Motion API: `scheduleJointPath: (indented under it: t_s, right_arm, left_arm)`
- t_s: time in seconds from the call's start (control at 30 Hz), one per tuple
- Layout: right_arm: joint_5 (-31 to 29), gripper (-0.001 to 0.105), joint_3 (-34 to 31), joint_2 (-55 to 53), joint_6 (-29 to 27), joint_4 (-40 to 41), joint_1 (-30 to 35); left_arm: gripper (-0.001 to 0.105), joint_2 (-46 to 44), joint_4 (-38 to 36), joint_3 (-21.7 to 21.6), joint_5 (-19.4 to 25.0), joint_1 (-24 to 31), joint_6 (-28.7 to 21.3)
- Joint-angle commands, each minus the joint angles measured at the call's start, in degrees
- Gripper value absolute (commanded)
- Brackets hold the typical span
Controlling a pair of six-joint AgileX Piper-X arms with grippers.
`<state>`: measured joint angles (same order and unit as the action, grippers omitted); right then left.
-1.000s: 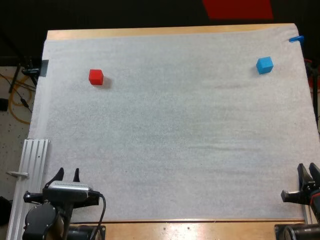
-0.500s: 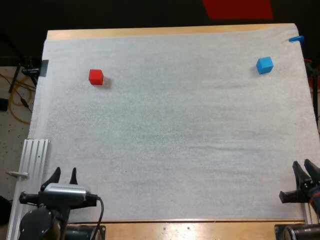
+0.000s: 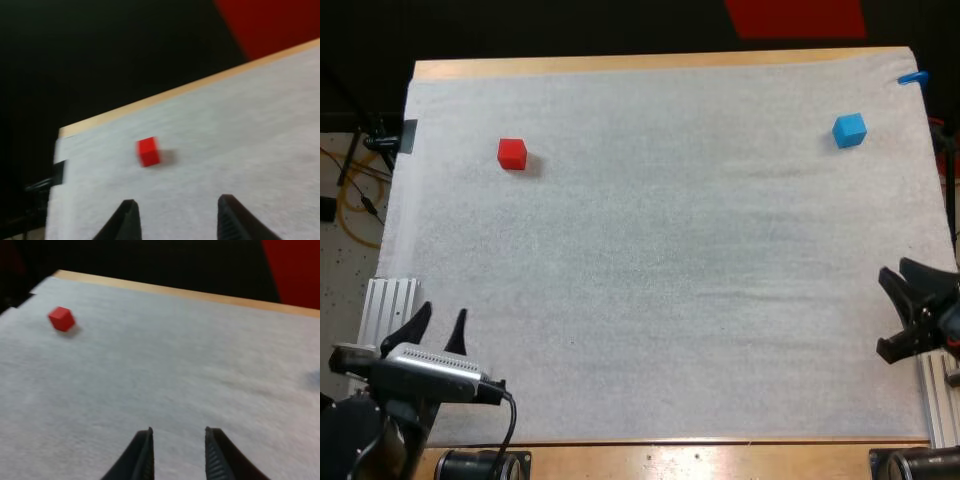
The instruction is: Stack red cube on blue cube
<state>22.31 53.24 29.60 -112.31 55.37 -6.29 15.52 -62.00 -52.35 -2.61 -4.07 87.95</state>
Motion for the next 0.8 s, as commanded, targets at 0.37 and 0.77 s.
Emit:
scheduleJointPath:
  t_s: [0.37,0.77]
  right_arm:
    - [1.81,0.026,8.22,10.72,-4.79,1.86,-11.45]
    - [0.02,0.026,8.22,16.91,-6.66,-4.19,-19.35]
  left_arm:
    - [0.036,8.77,-6.72,-7.23,0.68,-4.11,0.02]
    - [0.036,22.08,0.20,-7.23,8.03,2.58,0.78]
